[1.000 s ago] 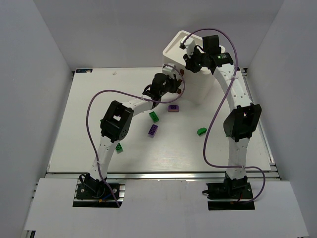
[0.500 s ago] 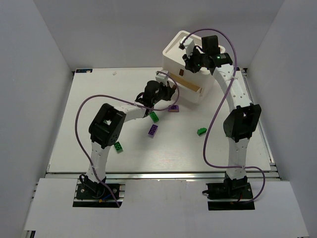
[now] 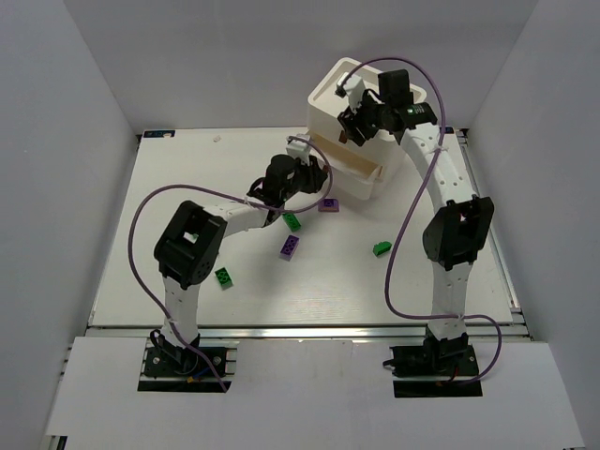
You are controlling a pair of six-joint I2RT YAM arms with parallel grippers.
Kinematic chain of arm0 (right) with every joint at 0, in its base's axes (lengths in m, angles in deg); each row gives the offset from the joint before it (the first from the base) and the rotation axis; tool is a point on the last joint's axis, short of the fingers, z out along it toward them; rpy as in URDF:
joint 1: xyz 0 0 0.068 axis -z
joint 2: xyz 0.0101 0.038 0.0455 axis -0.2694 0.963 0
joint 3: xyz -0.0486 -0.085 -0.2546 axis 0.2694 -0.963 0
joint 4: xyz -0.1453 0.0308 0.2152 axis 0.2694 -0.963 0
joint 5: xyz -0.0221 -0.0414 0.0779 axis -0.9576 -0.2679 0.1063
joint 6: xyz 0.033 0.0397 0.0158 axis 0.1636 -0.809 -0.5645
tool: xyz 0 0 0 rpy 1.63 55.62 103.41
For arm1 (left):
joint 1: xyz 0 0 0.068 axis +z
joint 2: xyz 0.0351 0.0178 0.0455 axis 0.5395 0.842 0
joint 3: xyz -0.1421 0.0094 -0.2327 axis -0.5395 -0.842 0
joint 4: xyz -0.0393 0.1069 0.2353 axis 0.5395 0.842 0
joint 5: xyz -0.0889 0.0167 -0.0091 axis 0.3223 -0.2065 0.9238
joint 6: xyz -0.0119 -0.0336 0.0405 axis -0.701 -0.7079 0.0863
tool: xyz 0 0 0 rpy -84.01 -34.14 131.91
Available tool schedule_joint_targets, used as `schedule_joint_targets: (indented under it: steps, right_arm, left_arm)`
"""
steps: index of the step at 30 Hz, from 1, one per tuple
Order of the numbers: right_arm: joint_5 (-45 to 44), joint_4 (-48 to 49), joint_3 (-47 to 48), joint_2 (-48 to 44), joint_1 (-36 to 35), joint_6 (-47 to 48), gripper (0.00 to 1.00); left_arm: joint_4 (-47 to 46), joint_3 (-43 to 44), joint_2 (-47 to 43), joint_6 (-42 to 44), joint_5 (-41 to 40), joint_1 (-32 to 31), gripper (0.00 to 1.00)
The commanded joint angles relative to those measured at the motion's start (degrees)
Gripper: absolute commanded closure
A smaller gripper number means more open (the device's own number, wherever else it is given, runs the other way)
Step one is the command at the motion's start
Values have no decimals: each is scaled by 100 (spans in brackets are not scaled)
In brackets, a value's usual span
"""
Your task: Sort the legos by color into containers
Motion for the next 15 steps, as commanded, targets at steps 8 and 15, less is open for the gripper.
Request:
schedule_joint_targets:
  steps: [8,15]
  right_arm:
    - [337,-309,-582,-382,-15,-254,12]
    - [75,814,-1811,-1384,3,-123,11]
  left_arm:
    - [323,74,-1200,-102,-120,115,38]
    - [972,-638,-2360,-366,-873,168,30]
